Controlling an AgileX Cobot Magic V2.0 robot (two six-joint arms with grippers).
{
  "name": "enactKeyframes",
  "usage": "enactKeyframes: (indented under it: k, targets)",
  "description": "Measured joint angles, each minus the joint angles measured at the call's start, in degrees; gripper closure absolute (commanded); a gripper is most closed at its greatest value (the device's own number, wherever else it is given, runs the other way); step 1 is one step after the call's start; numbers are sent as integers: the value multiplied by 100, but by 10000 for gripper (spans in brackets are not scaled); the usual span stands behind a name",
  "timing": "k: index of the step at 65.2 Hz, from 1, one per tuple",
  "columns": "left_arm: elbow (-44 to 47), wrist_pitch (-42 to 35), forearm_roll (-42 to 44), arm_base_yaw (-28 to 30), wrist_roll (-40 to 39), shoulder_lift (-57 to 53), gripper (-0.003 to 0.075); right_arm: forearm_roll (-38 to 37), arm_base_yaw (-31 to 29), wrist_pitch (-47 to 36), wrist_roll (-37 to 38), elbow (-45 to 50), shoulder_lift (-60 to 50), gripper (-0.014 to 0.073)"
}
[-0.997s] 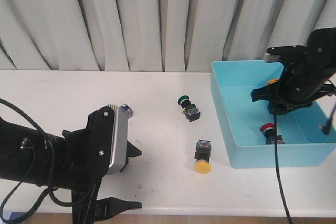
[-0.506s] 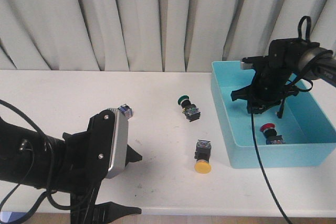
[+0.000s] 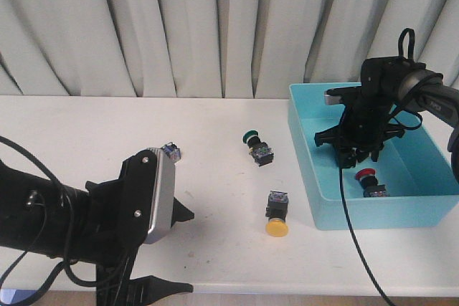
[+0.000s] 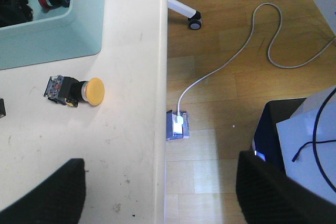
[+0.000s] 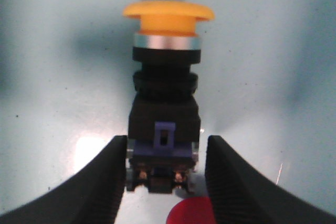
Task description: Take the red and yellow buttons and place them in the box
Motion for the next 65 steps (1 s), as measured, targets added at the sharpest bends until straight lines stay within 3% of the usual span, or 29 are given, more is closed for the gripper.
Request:
enactKeyframes:
  k: [16,32,65]
  targets:
    - [0,0,0,0,0,0,162,105,6,281,-39,0,-380,195]
    - [0,0,0,0,0,0,162,384,212,556,-65,417,-1983,202]
    - [0,62,0,0,0,0,162,402,406,-1206,-80,5471,-7020,203]
